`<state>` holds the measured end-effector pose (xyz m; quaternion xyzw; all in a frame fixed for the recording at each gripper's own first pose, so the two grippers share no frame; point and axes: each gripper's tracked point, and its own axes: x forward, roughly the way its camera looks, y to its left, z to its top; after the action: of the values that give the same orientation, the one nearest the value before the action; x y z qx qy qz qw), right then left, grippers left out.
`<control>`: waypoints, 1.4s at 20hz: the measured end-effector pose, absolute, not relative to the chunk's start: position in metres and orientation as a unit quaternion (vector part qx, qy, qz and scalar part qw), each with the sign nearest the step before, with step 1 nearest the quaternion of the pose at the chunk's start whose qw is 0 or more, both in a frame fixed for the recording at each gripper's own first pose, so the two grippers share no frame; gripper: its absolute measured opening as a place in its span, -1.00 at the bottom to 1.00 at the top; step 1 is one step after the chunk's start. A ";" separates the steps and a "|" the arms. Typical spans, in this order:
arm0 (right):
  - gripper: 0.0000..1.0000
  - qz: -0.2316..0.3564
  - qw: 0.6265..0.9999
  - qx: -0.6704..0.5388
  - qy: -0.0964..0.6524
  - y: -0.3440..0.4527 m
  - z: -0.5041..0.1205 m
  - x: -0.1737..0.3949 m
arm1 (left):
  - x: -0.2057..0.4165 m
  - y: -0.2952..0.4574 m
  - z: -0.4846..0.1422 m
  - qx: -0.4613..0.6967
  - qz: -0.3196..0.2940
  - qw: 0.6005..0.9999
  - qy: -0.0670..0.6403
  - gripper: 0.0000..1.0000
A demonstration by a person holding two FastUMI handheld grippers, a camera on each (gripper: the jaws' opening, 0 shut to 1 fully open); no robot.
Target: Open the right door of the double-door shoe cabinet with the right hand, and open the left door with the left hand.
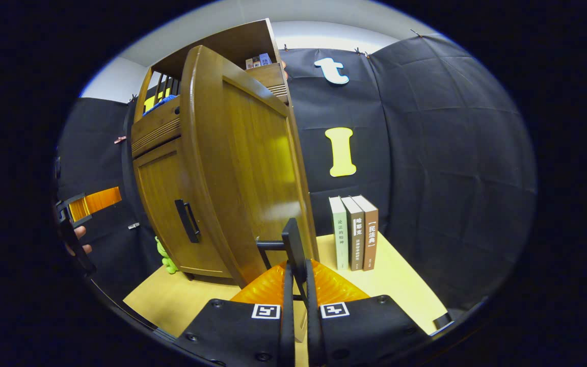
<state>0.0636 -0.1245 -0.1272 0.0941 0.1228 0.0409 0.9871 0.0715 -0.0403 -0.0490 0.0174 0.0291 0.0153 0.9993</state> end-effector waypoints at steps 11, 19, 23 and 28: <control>-0.72 -0.035 0.993 0.078 0.084 -0.203 -0.105 0.061 | 0.111 -0.061 -0.059 0.012 0.007 0.999 0.048 0.89; 0.33 -0.103 0.992 0.050 0.055 -0.235 -0.069 0.025 | 0.137 -0.052 -0.064 0.026 0.017 0.998 0.047 0.93; 0.94 -0.123 0.988 0.094 0.004 -0.236 -0.031 0.000 | 0.148 -0.047 -0.070 0.038 0.022 0.998 0.045 0.93; 0.95 -0.033 0.994 0.104 0.000 -0.163 -0.003 -0.001 | 0.161 -0.041 -0.072 0.046 0.027 0.998 0.031 0.93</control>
<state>-0.0010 -0.1627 -0.0034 0.1036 0.0002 -0.0330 0.9941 0.1613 -0.0406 -0.0723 0.0462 0.0310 0.0272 0.9981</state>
